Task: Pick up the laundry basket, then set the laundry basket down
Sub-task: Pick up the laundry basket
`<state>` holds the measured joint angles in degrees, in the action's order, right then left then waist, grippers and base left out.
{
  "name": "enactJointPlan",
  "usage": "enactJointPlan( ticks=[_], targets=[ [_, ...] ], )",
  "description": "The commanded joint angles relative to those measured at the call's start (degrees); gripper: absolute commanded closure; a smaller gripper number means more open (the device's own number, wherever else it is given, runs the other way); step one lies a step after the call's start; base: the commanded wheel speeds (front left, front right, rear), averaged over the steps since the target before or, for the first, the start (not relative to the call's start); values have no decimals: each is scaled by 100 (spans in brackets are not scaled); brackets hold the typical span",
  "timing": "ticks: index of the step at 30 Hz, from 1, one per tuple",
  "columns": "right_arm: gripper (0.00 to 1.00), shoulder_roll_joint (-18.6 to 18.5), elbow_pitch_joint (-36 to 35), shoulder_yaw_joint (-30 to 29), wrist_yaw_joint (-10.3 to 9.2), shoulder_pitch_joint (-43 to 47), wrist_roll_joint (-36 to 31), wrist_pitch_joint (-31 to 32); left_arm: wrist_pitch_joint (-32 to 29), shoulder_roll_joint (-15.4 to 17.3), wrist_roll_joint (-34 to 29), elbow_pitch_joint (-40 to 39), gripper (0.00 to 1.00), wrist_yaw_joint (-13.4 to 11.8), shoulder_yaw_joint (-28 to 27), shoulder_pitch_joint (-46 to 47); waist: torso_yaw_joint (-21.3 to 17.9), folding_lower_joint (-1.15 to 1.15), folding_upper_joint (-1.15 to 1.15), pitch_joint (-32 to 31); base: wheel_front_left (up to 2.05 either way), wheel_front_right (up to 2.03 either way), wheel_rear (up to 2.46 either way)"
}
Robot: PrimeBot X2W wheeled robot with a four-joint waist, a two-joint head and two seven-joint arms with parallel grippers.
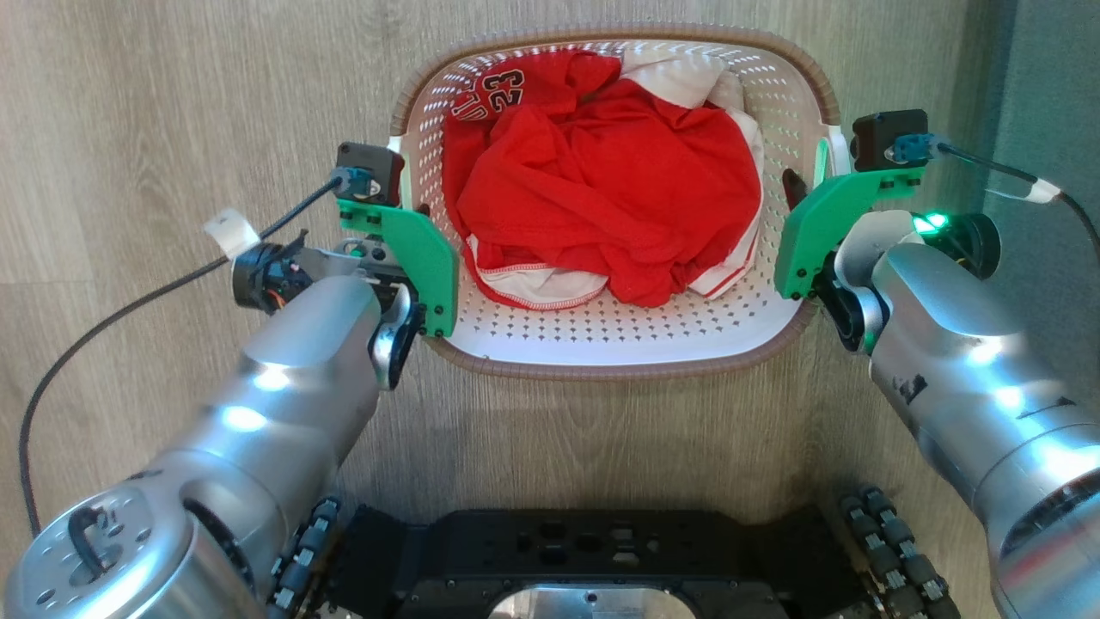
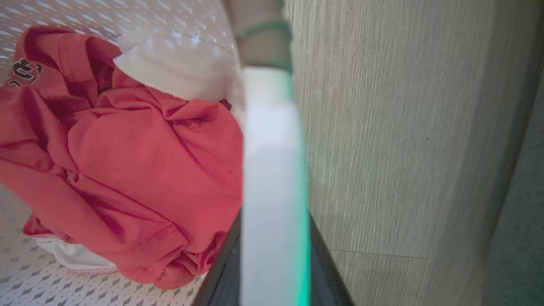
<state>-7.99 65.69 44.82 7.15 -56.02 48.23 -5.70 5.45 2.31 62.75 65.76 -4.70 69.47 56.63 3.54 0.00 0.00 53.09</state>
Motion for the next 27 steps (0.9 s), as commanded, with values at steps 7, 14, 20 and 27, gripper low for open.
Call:
enactJointPlan(
  ticks=[7,14,20,27],
  targets=[
    [100,15,-72,341,34,238,134,-48,9,56,104,-61,100,16,134,-23,33,0,0,-57,0,0,0],
    [100,-57,-70,764,34,373,257,516,-311,56,-73,-146,100,325,306,-99,60,0,0,-333,0,0,0],
    [100,-142,-256,1043,34,518,597,1256,-672,56,-195,-136,100,560,356,-289,-5,0,0,-878,0,0,0],
    [100,-211,-478,1389,34,647,917,1889,-1211,56,-205,-223,100,868,376,-546,-29,0,0,-1617,0,0,0]
  ],
)
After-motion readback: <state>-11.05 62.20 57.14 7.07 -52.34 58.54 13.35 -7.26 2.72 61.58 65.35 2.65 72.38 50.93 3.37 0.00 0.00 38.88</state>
